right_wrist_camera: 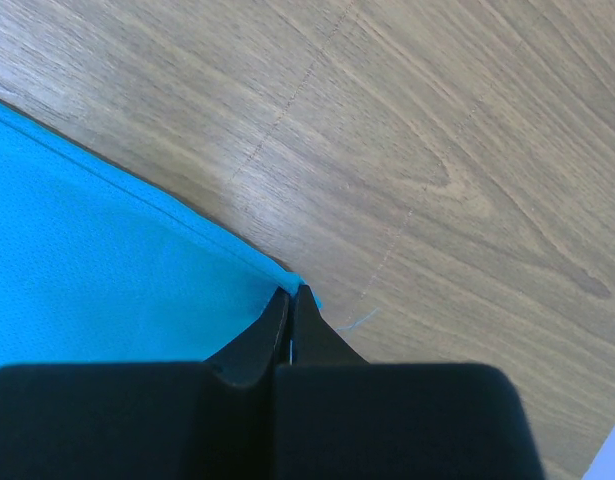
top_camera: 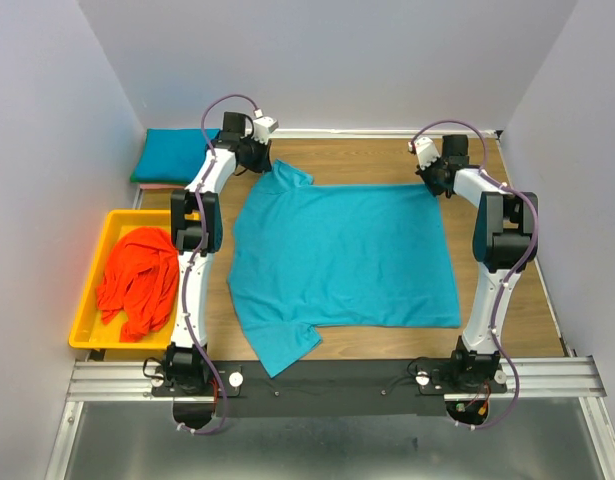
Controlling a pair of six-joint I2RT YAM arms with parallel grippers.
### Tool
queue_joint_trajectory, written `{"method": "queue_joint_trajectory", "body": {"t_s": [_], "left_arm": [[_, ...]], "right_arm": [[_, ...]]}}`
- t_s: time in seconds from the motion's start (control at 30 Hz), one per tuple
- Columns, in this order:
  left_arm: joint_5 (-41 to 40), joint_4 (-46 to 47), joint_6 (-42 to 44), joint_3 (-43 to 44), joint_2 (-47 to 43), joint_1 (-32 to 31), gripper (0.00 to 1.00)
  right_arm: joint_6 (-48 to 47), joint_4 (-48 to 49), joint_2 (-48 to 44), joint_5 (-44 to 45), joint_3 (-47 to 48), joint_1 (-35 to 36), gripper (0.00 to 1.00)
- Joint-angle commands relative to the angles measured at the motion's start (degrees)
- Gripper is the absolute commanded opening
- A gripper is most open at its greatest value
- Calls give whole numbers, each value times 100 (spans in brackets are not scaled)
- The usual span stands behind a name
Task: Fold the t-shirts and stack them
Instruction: Fold the tshirt
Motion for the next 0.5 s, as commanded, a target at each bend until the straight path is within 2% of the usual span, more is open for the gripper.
{"method": "queue_joint_trajectory", "body": {"t_s": [0.0,0.17,0.47], "left_arm": [[139,346,-43,-234,-280,31,0],[473,1321,-97,-1095,-1036,163,0],[799,1376,342,-1544,-1784,198,0]], "right_arm": [[40,-94,98,144,233,40,1],[-21,-111,-78,171,224,40,1],[-109,-138,-429,118,154,40,1]]}}
